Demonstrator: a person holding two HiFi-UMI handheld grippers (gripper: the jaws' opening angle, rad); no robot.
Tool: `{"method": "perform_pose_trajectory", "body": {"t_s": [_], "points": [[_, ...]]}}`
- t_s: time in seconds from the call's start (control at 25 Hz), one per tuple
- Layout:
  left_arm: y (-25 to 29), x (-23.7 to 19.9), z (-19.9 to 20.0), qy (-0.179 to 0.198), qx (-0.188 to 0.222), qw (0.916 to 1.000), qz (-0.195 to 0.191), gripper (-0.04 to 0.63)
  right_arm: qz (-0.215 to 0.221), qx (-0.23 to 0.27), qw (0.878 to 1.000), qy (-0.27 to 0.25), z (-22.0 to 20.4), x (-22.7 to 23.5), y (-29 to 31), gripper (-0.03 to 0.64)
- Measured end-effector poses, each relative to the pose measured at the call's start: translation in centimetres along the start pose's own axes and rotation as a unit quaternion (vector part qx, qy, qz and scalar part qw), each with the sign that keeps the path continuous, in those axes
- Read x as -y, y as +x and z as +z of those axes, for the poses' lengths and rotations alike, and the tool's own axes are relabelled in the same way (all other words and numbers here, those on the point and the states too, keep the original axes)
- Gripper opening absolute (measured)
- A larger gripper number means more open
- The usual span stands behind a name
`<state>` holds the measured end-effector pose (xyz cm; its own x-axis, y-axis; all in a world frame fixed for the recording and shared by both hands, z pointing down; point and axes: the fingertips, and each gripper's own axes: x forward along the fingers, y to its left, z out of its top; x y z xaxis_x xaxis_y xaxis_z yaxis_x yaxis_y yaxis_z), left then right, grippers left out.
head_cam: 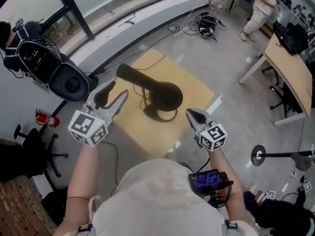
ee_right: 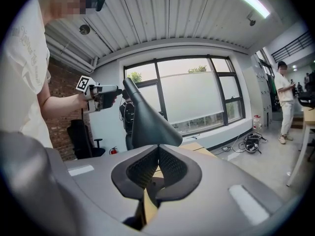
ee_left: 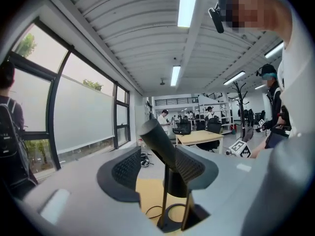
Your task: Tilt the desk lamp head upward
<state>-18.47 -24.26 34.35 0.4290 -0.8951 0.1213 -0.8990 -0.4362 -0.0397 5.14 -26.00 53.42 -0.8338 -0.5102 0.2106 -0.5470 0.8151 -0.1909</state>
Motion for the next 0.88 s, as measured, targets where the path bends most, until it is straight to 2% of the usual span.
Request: {"method": "perform_pose_trajectory", "body": {"t_s": [0.12,0.24,0.44,0.6,0.88], "points": [[0.4,-1.0,2.1,0.010,0.012,0.9999,0.002,0.246,0.004,0.000,1.000,0.000,-0.3,0.0,0.1,0.012],[1.2,-1.1,3.8,0.015,0.014,0.9996,-0.017,0.258,0.003,0.002,1.000,0.004,-0.5,0.0,-0.2,0.012],[3.3,-1.0,4.5,0.027,-0.015,0.9964,-0.079,0.276,0.002,0.003,1.000,0.001,-0.6,0.2,-0.5,0.012],[4.3,-1.1,4.2,0.026,-0.043,0.9900,-0.132,0.276,-0.001,0.000,1.000,-0.003,-0.3,0.3,-0.7,0.012],[4.7,-0.3,3.9,0.039,-0.058,0.9787,-0.193,0.270,-0.008,0.002,1.000,-0.003,-0.4,0.1,-1.1,0.012]]}}
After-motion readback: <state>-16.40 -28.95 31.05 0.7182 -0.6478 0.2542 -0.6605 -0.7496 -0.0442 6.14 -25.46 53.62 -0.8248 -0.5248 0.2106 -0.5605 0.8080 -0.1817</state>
